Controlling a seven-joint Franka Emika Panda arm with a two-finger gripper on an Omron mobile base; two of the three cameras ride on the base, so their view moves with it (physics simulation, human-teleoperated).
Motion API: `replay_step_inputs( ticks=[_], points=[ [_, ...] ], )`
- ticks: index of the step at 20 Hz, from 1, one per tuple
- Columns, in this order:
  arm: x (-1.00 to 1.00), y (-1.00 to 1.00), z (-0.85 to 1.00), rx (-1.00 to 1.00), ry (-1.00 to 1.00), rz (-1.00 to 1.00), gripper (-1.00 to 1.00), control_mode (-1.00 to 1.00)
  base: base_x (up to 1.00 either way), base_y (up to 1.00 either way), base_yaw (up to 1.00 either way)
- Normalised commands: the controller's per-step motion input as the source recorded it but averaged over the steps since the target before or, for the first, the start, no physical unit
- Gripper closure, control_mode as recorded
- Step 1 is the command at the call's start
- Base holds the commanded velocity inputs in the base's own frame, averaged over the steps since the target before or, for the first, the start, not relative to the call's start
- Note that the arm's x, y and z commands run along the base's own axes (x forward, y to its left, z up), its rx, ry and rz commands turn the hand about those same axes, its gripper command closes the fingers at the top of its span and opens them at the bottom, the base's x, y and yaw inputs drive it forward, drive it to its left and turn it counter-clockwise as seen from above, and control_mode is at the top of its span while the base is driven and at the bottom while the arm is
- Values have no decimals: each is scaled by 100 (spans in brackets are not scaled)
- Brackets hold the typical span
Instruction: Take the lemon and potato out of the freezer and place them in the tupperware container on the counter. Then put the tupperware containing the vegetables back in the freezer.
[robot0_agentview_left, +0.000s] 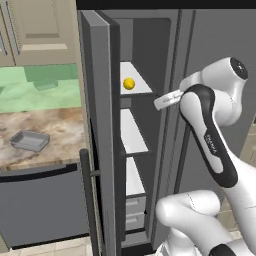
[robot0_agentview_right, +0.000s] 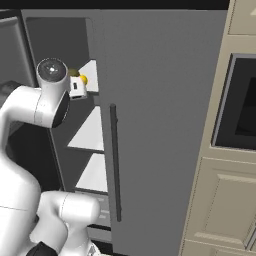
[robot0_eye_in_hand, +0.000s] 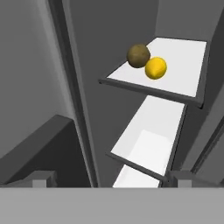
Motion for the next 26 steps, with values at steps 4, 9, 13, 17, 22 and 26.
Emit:
replay_step_inputs(
  ticks=[4, 9, 13, 17, 22, 26],
  points=[
    [68, 61, 0, 0, 6, 0, -100, -100, 0, 0, 0],
    [55, 49, 0, 0, 5, -5, -100, -100, 0, 0, 0],
    [10, 0, 0, 0, 3, 0, -100, -100, 0, 0, 0],
    [34, 0, 0, 0, 8, -1, -100, -100, 0, 0, 0],
    [58, 0, 0, 0, 8, -7, -100, -100, 0, 0, 0],
    [56, 0, 0, 0, 6, -9, -100, -100, 0, 0, 0]
  ],
)
